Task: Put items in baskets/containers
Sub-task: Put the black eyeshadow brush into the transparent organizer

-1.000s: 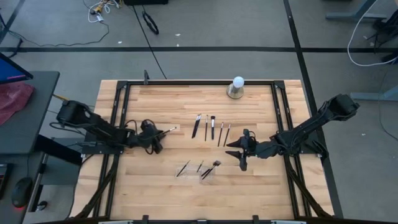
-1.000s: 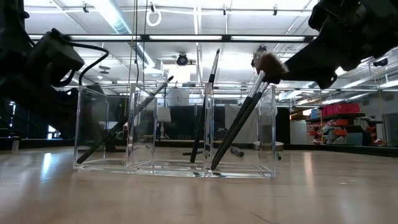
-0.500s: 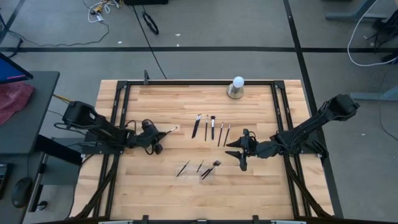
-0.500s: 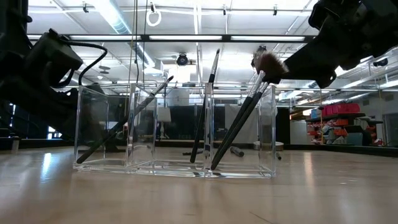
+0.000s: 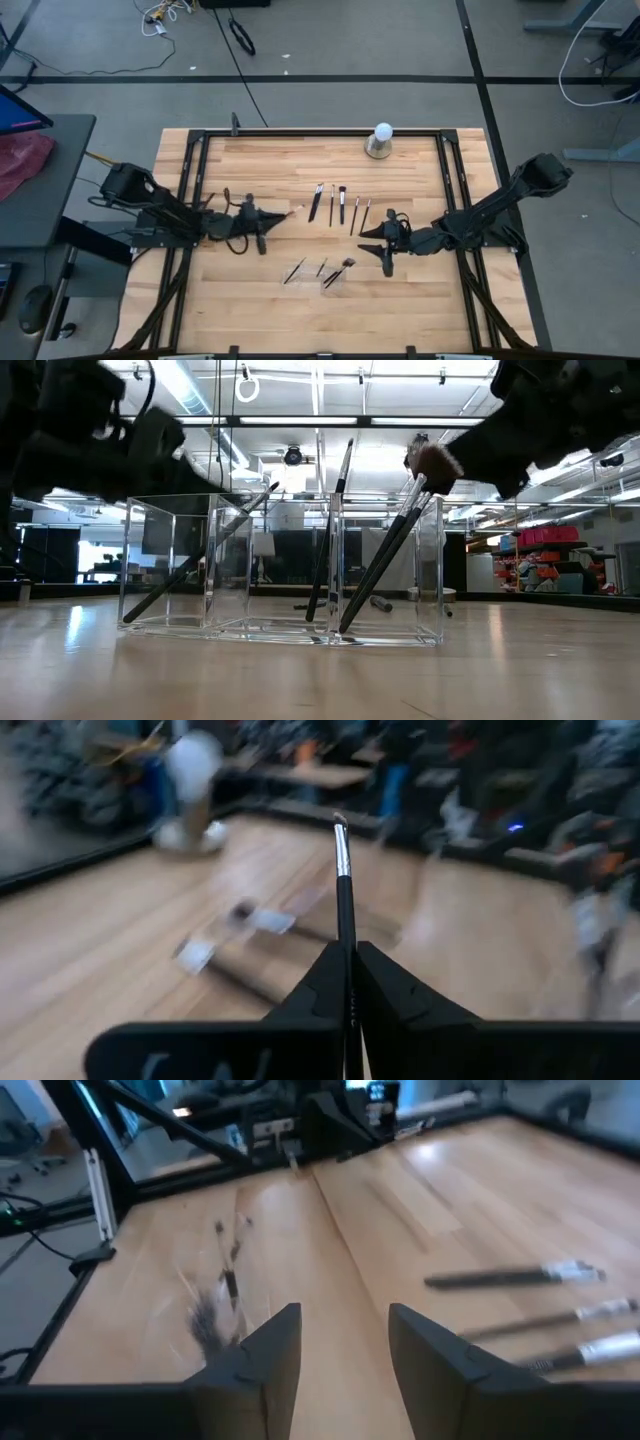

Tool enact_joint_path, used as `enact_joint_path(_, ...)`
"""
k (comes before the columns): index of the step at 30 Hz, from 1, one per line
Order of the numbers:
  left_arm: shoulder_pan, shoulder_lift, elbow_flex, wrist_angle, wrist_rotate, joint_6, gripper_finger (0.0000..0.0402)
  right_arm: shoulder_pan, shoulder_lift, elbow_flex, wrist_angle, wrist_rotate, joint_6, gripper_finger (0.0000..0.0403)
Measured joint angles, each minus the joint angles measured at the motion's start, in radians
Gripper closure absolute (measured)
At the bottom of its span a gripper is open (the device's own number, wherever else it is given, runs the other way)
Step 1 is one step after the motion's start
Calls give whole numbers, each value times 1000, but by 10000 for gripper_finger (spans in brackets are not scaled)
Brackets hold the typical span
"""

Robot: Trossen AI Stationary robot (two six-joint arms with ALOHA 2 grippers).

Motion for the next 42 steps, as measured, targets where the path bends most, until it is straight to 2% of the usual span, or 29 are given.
enact_joint_path(4,-21,-1,144,-42,64,118,387,-16,76,0,238,2,-123,244)
enact_joint_path(8,-45,0,295,-161,79,207,387,-46,145,6,437,-15,-210,214)
enact_joint_path(13,-63,0,425,-309,54,254,385,-62,222,116,433,-24,-282,174)
enact_joint_path(18,-82,0,461,-334,28,280,387,-70,307,243,423,30,-342,173)
enact_joint_path(21,-92,0,461,-333,6,285,384,-70,333,285,423,89,-362,187)
enact_joint_path(29,-95,0,461,-334,0,286,385,-81,334,307,458,89,-373,249)
enact_joint_path(32,-95,0,461,-341,0,285,381,-85,334,307,456,89,-372,287)
enact_joint_path(37,-95,0,461,-354,4,285,377,-85,334,307,457,75,-373,375)
enact_joint_path(39,-95,0,461,-364,4,284,366,-83,331,307,437,71,-399,389)
enact_joint_path(42,-94,-4,461,-365,-5,284,328,-71,284,305,367,96,-407,385)
